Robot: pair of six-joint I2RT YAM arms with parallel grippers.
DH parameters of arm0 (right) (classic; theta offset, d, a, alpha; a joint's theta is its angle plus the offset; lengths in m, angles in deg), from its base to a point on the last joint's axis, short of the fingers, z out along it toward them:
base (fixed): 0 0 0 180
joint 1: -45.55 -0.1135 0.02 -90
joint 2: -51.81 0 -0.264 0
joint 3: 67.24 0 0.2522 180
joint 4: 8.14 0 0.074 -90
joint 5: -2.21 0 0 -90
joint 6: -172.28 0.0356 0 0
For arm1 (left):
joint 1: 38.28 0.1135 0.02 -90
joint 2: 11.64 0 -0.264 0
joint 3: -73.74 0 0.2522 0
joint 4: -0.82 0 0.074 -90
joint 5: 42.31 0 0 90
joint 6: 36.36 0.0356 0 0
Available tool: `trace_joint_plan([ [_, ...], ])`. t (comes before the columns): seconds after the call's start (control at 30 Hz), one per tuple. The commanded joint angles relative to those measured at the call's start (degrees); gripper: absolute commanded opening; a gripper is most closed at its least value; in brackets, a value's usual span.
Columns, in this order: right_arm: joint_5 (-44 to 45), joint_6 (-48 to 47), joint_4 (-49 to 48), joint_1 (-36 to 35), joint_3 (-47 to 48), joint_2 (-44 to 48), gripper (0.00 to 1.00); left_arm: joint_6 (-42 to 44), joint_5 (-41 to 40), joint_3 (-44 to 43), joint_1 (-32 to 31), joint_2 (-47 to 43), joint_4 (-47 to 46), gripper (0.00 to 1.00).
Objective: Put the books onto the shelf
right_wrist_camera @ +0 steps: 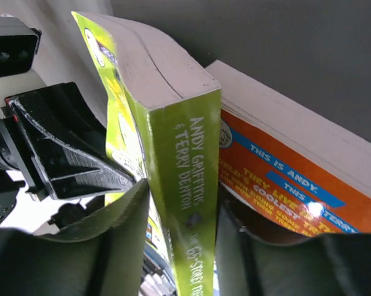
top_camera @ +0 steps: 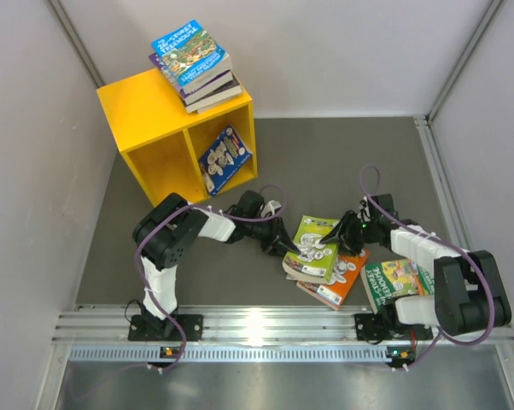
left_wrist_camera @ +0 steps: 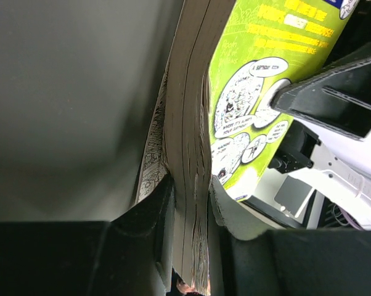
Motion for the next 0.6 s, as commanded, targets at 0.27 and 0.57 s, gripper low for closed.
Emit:
trace_joint_plan([
  [0.27, -2.12, -0.89, -3.13, -2.04, 1.55, 3.75, 0.00, -3.17, -6.25, -1.73, -2.57, -7.59, -0.91, 0.01],
  [0.57, 1.31, -5.73, 12.69, -2.13, 16.74, 9.48, 0.00, 13.44, -32.44, -16.57, -2.48, -29.99, 46.15, 0.99],
])
